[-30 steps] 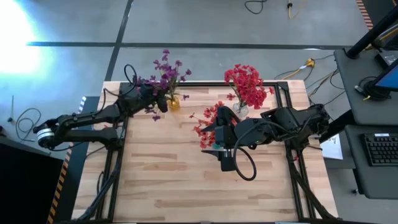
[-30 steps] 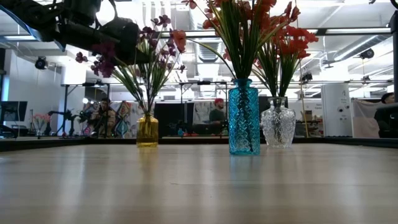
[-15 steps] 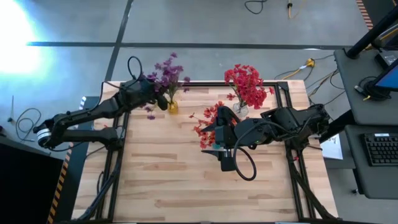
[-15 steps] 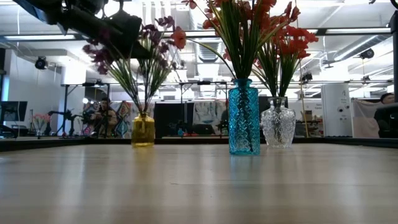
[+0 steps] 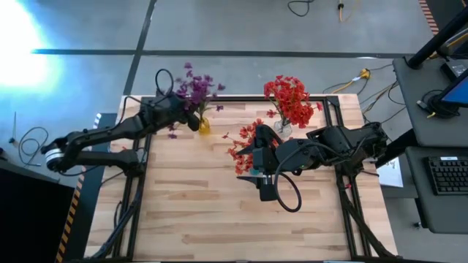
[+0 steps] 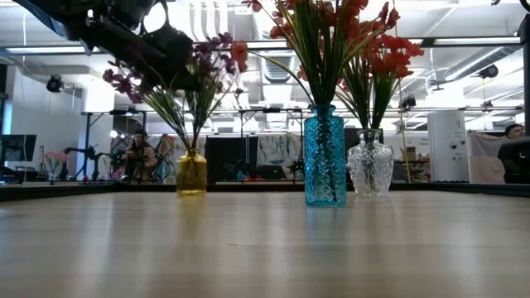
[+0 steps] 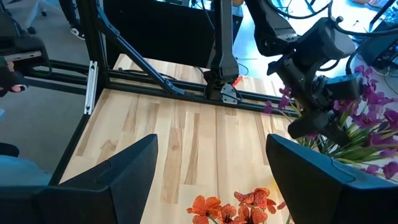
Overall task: Sort flowers into vase by color
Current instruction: Put the violet flowers into the yellow vase
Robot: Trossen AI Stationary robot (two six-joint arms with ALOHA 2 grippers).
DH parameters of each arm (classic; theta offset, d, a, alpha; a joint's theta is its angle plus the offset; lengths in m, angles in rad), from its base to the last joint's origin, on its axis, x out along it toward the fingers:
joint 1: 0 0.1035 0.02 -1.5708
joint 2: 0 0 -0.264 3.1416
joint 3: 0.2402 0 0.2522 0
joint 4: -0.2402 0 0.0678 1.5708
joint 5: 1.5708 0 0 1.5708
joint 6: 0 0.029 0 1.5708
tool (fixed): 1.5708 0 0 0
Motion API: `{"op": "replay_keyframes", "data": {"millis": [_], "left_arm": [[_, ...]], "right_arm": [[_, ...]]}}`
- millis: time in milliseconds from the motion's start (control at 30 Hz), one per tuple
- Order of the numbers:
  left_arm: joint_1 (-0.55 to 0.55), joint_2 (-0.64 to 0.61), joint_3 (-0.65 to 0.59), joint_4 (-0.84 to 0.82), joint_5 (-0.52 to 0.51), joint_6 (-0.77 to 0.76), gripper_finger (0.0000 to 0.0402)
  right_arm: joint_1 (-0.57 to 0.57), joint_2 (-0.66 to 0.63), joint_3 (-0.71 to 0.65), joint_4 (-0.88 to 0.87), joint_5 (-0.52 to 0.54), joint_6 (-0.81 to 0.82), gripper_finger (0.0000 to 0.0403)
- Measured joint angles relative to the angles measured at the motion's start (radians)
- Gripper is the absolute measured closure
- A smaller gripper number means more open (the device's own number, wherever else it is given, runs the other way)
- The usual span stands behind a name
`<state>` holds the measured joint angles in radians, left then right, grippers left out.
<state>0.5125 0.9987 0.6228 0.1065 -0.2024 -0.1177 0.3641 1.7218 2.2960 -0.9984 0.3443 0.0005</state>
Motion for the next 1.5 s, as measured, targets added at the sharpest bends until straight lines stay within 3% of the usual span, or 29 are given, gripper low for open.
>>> {"op": "replay_keyframes", "data": {"millis": [567,833,1100,1500], "left_arm": [[0.0,0.054,-0.001,0.04,0.002,0.023,0.0402],[0.0,0.053,0.023,-0.027,0.002,0.0,0.0402],[0.0,0.064,0.125,-0.185,0.002,0.015,0.0402],[0.0,0.121,0.149,-0.218,0.003,0.014,0.0402]], "right_arm": [[0.0,0.0,0.0,0.0,0.0,0.0,0.011],[0.0,0.0,-0.015,0.0,-0.003,0.0,0.011],[0.0,0.0,-0.026,0.0,-0.004,0.0,0.011],[0.0,0.0,-0.026,0.0,-0.004,0.0,0.011]]}}
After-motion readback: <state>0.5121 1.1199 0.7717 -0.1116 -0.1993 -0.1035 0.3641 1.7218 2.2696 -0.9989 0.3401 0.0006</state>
